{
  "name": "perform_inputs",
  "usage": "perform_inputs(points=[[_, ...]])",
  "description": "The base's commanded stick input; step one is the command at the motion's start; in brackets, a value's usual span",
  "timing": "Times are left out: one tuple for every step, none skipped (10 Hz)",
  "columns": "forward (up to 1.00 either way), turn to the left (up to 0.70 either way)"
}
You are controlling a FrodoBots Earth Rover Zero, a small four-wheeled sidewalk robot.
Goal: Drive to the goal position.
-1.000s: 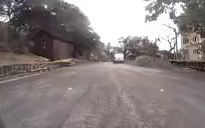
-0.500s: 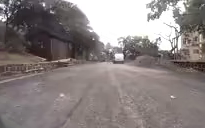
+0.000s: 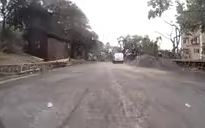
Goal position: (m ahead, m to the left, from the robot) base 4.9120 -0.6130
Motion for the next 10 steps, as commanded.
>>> perform_inputs(points=[[0.70,0.00],[0.70,0.00],[0.70,0.00],[0.70,0.00],[0.70,0.00],[0.70,0.00],[0.70,0.00],[0.70,0.00],[0.70,0.00],[0.70,0.00]])
